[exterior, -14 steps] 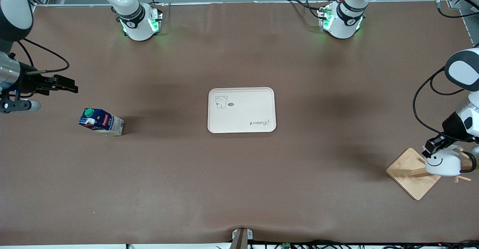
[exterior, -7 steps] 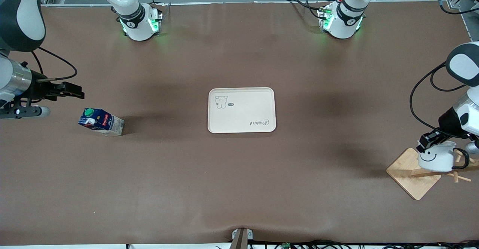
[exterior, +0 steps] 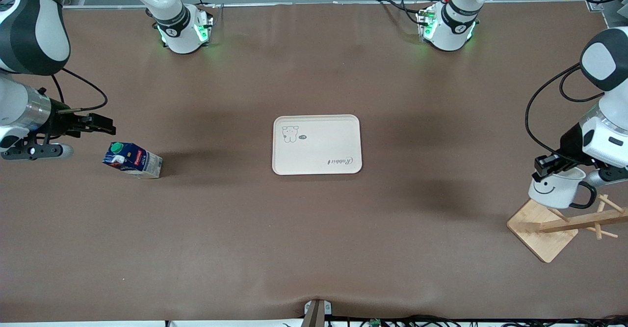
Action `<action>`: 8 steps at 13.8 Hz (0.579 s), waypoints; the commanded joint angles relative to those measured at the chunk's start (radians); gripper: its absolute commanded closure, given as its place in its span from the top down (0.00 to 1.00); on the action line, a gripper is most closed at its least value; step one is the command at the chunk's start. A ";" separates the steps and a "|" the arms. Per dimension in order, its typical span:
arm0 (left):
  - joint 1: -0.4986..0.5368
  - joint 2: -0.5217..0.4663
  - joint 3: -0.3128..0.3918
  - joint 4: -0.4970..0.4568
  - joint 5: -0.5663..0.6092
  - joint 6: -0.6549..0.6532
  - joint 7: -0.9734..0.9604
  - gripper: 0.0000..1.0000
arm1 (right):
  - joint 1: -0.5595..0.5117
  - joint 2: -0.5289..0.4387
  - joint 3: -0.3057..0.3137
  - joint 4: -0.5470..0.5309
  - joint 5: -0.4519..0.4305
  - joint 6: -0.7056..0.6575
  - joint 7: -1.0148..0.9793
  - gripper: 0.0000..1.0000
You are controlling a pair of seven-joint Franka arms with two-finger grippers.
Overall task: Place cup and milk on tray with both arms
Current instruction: 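Lift the mug off the stand while the right gripper grasps the milk, then carry the mug toward the tray while the right gripper lifts the milk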
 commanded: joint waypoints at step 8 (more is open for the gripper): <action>-0.023 0.037 -0.218 0.077 0.054 -0.238 -0.094 0.00 | -0.050 -0.012 0.011 -0.171 -0.071 0.262 -0.022 1.00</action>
